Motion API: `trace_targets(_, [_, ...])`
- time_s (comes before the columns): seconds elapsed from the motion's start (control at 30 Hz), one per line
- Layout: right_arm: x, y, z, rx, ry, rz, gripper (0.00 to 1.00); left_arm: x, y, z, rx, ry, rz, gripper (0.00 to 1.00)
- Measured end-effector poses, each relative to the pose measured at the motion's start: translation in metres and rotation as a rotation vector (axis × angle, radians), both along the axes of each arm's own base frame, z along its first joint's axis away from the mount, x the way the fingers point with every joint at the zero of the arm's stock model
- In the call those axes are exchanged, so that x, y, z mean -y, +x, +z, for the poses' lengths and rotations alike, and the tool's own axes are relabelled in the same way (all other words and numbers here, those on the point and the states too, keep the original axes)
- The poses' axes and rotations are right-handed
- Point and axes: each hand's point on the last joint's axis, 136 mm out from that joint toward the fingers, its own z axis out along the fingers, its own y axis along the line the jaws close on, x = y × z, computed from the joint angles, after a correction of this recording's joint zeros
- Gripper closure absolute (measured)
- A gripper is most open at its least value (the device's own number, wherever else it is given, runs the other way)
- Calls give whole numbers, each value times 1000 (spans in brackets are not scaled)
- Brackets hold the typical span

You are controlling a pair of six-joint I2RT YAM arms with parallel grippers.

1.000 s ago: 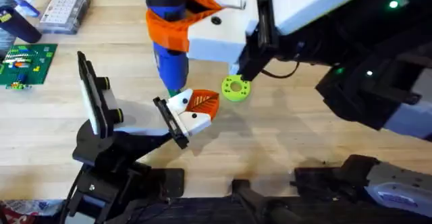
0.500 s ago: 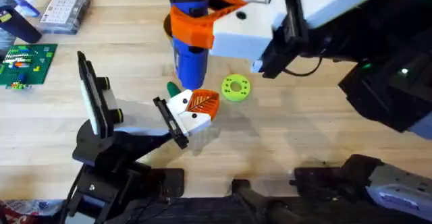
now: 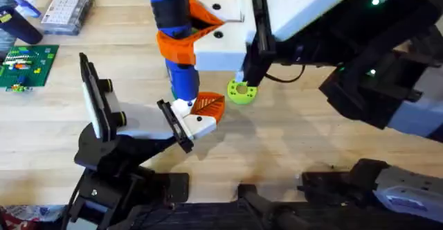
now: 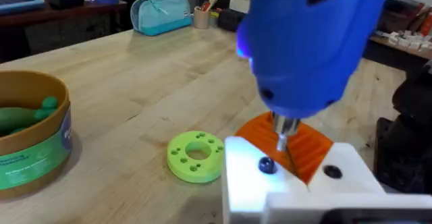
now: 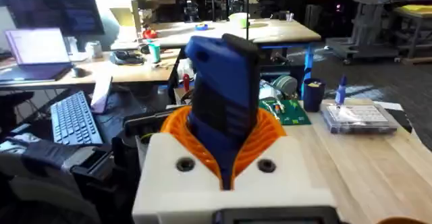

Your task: Pick up the gripper from the table and insert it into the empty holder that is missing its gripper. Then pick up a screw, insert it into the mounting hole, and use the screwdriver to tighten it. Finally, clean up the table by picking up the vegetable and placing it into the bucket.

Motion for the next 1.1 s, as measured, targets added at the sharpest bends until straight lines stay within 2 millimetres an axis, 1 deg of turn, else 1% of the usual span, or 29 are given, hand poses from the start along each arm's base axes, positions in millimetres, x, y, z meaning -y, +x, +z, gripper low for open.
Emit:
trace_targets(0.27, [0,0,-1,6,-4,-1,962,0,0,0,0,0,0,988])
trace_targets(0.5, [-3,4,-8,-9,-19,-2,963,0,0,0,0,0,0,988])
trace_targets(0.77, [-4,4,-9,-11,-20,-1,964,0,0,0,0,0,0,988])
trace_targets(1.1, [-7,7,-16,-22,-31,-1,963,0,0,0,-1,0,0,988])
